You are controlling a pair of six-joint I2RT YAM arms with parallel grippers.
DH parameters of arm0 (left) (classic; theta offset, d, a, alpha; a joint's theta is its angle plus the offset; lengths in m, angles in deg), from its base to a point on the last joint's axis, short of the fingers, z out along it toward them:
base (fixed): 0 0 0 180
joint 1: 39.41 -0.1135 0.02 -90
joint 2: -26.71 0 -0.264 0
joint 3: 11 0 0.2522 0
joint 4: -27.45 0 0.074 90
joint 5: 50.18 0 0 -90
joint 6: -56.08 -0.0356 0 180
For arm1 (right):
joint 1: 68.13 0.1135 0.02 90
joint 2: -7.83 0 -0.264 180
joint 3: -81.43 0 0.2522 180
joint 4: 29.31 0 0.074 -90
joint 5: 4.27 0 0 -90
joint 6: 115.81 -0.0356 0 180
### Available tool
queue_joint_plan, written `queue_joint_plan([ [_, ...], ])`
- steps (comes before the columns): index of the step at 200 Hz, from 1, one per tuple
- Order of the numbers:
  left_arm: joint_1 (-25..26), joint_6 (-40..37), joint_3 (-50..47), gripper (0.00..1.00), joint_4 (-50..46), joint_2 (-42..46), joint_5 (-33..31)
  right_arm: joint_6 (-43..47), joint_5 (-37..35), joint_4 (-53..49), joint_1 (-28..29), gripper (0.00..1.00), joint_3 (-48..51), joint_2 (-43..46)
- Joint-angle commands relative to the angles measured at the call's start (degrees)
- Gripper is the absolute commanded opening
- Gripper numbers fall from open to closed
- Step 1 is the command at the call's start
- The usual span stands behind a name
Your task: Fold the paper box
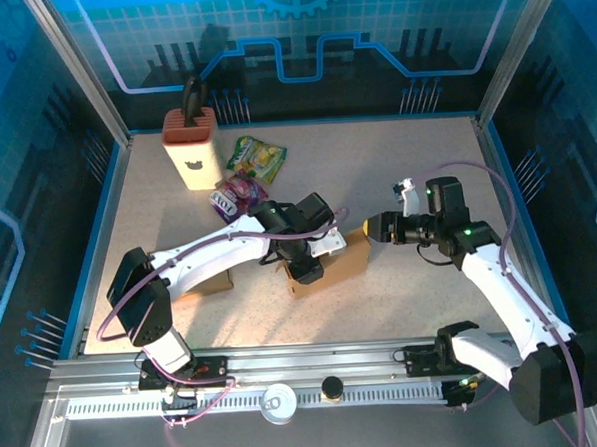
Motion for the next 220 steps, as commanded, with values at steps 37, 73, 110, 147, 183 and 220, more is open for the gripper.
queue_joint_plan([
  [37,-0.4,-1.2,-0.4,0.46,-1.3,1.5,1.7,3.2,0.1,-1.5,2.8,0.50,-2.1,-1.3],
  [73,-0.5,-1.3,-0.3,0.46,-1.4,1.4,1.7,4.0,-1.8,-2.5,3.3,0.46,-2.4,-1.9],
  [110,-0.4,-1.3,-0.3,0.46,-1.4,1.4,1.7,4.2,-4.0,-3.1,3.8,0.38,-2.8,-1.8],
  [147,-0.4,-1.3,-0.2,0.46,-1.4,1.4,1.7,5.1,-7.3,-4.6,5.1,0.28,-3.8,-2.2],
  [183,-0.4,-1.3,0.0,0.46,-1.5,1.1,1.8,5.8,-10.2,-5.6,5.8,0.24,-4.2,-2.5],
  [220,-0.4,-1.3,0.2,0.46,-1.5,1.0,1.9,6.8,-13.0,-6.7,7.4,0.19,-6.3,-3.3],
])
